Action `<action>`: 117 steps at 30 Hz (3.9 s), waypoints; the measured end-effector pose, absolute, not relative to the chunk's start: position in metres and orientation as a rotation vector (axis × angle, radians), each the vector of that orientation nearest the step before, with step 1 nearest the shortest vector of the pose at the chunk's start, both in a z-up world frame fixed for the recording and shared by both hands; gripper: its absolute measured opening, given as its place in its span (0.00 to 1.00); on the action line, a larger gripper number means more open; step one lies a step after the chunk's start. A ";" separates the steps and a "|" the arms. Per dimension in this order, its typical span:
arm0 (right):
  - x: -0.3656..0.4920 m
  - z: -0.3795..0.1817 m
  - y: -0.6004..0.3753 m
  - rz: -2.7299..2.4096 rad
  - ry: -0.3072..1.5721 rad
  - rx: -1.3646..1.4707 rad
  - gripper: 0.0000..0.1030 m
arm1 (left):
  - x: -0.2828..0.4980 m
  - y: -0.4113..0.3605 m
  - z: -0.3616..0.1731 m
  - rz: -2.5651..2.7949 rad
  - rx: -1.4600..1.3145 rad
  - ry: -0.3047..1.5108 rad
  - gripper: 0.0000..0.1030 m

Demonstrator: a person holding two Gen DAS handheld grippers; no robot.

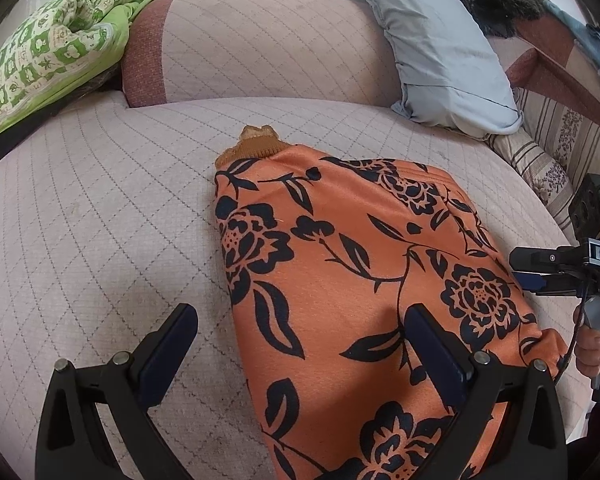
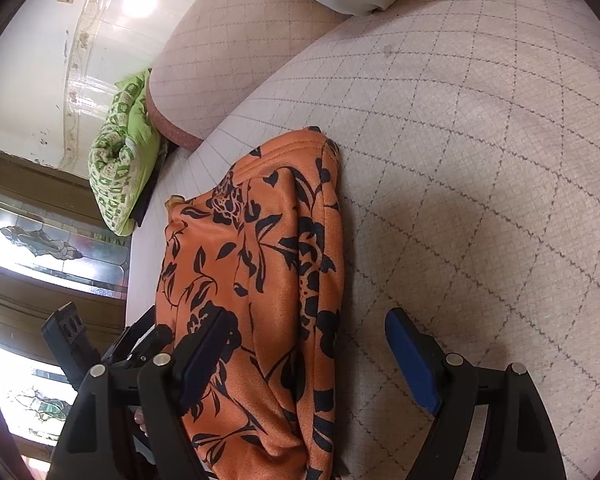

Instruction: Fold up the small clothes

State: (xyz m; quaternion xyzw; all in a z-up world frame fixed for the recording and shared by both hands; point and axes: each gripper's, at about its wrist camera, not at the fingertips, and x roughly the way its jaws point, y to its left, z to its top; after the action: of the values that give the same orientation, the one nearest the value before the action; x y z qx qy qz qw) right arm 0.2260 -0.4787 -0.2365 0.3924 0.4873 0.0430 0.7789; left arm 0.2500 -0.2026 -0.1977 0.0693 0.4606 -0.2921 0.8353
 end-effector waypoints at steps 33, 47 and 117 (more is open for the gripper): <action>0.230 -0.249 -0.483 0.161 1.041 0.875 0.80 | 0.250 -0.216 -0.212 -0.651 0.173 1.009 1.00; 0.247 -0.253 -0.456 0.197 1.026 0.867 0.80 | 0.255 -0.216 -0.217 -0.692 0.136 1.073 1.00; 0.253 -0.219 -0.395 0.169 1.005 0.651 0.42 | 0.246 -0.189 -0.198 -0.756 -0.024 1.097 0.39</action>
State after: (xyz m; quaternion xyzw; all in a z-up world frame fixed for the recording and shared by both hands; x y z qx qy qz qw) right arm 0.2530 -0.3945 -0.2188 0.3061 0.4726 0.0796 0.8226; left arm 0.2461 -0.1887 -0.1976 -0.0112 0.5088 -0.3506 0.7862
